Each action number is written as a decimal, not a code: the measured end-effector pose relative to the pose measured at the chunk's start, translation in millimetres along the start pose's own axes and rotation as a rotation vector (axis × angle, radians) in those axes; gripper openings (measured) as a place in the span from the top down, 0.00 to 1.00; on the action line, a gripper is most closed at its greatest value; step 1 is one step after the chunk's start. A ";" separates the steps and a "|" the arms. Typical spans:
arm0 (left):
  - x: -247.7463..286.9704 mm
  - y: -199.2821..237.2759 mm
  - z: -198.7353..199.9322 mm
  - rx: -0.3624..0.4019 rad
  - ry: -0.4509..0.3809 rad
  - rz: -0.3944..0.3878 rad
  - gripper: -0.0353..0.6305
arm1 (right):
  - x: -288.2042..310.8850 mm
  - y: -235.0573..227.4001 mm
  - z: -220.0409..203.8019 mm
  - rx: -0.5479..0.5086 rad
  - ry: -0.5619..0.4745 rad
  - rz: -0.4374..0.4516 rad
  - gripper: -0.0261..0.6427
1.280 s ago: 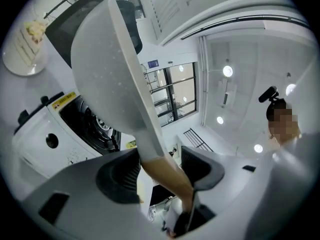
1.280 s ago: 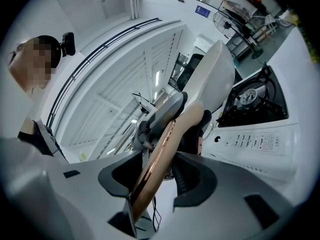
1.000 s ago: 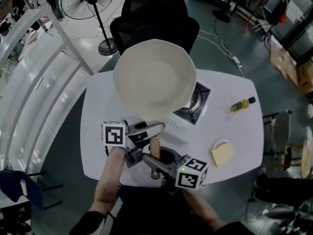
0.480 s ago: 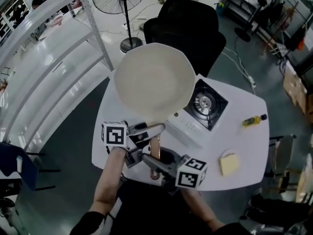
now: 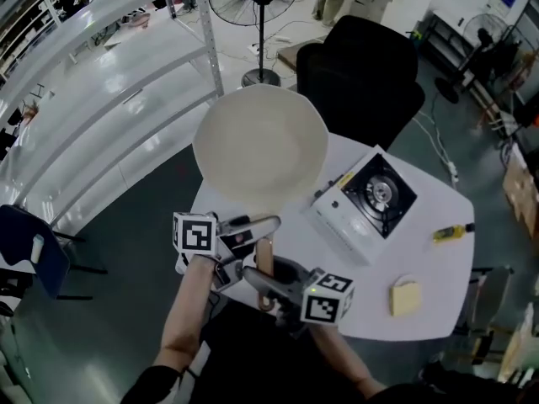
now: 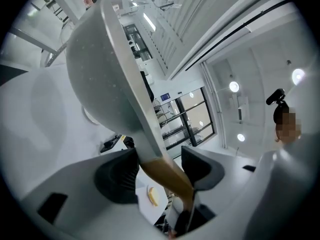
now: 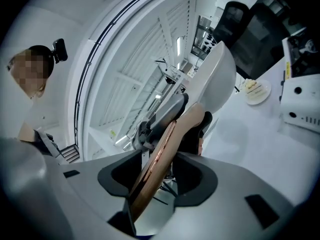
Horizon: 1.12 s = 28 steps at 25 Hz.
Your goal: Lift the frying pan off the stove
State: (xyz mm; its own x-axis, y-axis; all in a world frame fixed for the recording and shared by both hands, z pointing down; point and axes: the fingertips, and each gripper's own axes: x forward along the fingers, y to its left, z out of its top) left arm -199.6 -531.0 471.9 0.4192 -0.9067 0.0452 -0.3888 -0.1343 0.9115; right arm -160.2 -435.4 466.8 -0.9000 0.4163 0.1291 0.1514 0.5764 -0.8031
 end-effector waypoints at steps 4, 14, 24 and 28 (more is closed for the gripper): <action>-26.3 3.8 -2.0 0.015 -0.036 0.033 0.57 | 14.9 10.1 -15.1 -0.001 0.044 0.035 0.67; -91.8 9.1 -4.5 -0.011 -0.126 0.085 0.56 | 54.2 37.7 -45.5 0.006 0.141 0.098 0.67; -130.9 12.2 -9.5 -0.021 -0.166 0.109 0.56 | 78.5 55.5 -67.6 0.009 0.188 0.143 0.67; -135.5 14.1 -9.3 0.004 -0.170 0.121 0.56 | 79.3 57.1 -69.2 0.008 0.196 0.148 0.67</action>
State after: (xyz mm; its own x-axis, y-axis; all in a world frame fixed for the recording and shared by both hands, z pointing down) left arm -254.2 -406.3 482.4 0.2254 -0.9706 0.0845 -0.4312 -0.0216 0.9020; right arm -194.7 -320.8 471.4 -0.7719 0.6244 0.1197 0.2712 0.4936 -0.8263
